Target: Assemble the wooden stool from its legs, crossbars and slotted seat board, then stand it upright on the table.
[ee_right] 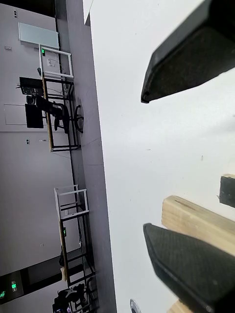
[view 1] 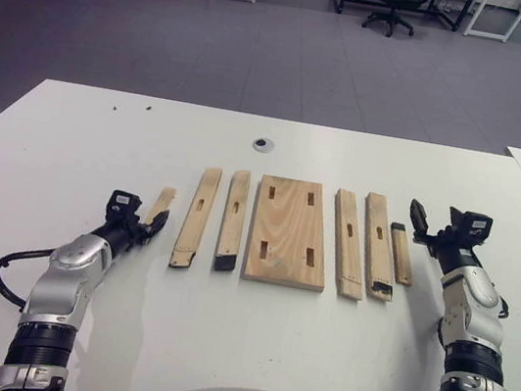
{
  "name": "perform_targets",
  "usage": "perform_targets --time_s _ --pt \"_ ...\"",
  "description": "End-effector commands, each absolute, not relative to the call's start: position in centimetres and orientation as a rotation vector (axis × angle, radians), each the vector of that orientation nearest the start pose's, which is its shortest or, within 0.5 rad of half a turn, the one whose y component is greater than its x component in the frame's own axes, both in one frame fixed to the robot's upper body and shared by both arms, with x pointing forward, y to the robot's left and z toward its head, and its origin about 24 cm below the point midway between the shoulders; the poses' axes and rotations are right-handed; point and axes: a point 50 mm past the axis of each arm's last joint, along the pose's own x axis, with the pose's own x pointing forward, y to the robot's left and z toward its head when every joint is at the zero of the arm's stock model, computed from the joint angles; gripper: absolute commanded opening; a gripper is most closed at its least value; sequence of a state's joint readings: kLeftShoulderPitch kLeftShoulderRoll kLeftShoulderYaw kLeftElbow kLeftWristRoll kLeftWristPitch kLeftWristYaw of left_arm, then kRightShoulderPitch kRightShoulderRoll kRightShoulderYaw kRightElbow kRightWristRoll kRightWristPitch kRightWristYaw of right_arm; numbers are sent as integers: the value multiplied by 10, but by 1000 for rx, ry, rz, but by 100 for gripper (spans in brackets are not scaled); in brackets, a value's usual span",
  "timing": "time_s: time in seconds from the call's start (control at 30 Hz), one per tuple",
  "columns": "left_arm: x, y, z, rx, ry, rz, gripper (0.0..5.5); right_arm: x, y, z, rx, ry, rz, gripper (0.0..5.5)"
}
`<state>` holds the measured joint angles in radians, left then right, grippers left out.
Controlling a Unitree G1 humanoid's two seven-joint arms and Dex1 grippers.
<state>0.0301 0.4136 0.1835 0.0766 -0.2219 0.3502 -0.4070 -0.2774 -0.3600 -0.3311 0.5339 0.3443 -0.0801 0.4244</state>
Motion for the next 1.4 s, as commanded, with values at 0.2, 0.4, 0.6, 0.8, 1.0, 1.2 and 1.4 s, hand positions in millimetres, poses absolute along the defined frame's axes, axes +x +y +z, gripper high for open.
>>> perform_targets --time_s 0.2,0.4,0.6,0.8,1.0,1.2,1.4 --pt "217 262 8 124 526 -210 179 288 -282 43 85 56 42 461" --pt "227 277 12 223 458 -112 128 295 -250 62 160 58 251 461" --pt "290 192 116 91 -189 -406 128 311 -145 146 645 -96 716 461" --pt "307 109 159 66 -361 -705 128 321 -94 182 882 -90 866 436" --pt "300 96 154 138 -363 -813 128 324 -93 188 914 -70 851 302" --pt "297 101 153 215 -370 -848 128 323 -100 184 927 -30 813 184" --pt "295 101 154 245 -380 -870 128 318 -100 167 891 68 806 76"
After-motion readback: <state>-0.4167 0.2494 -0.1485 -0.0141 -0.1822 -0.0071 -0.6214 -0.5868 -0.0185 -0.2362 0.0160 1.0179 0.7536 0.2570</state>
